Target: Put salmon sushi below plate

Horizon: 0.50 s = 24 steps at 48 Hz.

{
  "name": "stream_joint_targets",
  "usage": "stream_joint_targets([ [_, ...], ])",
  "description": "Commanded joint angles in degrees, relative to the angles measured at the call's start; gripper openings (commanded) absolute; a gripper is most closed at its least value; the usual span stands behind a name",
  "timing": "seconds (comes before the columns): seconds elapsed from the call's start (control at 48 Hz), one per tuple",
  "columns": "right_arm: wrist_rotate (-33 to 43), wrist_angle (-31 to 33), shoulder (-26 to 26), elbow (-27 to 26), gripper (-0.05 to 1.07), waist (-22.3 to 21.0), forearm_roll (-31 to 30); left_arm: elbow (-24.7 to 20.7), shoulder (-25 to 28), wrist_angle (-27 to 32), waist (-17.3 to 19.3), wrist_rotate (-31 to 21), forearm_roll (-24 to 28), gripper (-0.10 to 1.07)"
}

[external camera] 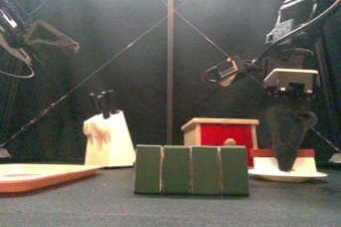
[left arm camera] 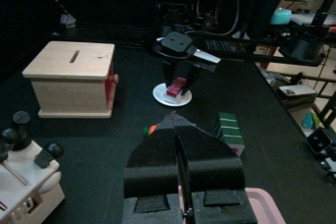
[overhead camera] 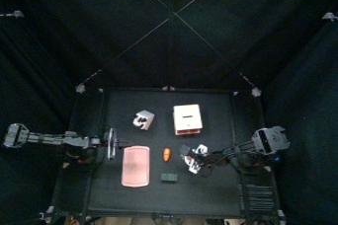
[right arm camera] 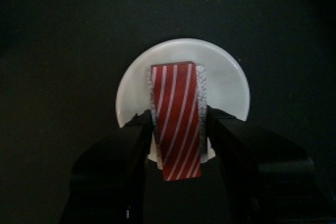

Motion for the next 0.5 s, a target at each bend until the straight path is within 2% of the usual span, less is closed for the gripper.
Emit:
stream_joint_targets([
  [0.0, 0.1, 0.2, -2.4, -1.5, 0.58, 0.1, 0.1, -1.1, 0.1, -0.6, 0.1, 0.2, 0.2, -0.02],
  [0.354, 0.1, 1.9, -7.7, -1.9, 0.58, 0.4, -0.4, -1.0, 0.1, -0.5, 0.4, 0.2, 0.2, -0.02],
  [0.479, 0.1, 1.9, -9.2, -1.9, 0.58, 2.4, -0.4, -1.0, 0.1, -0.5, 0.4, 0.2, 0.2, -0.02],
])
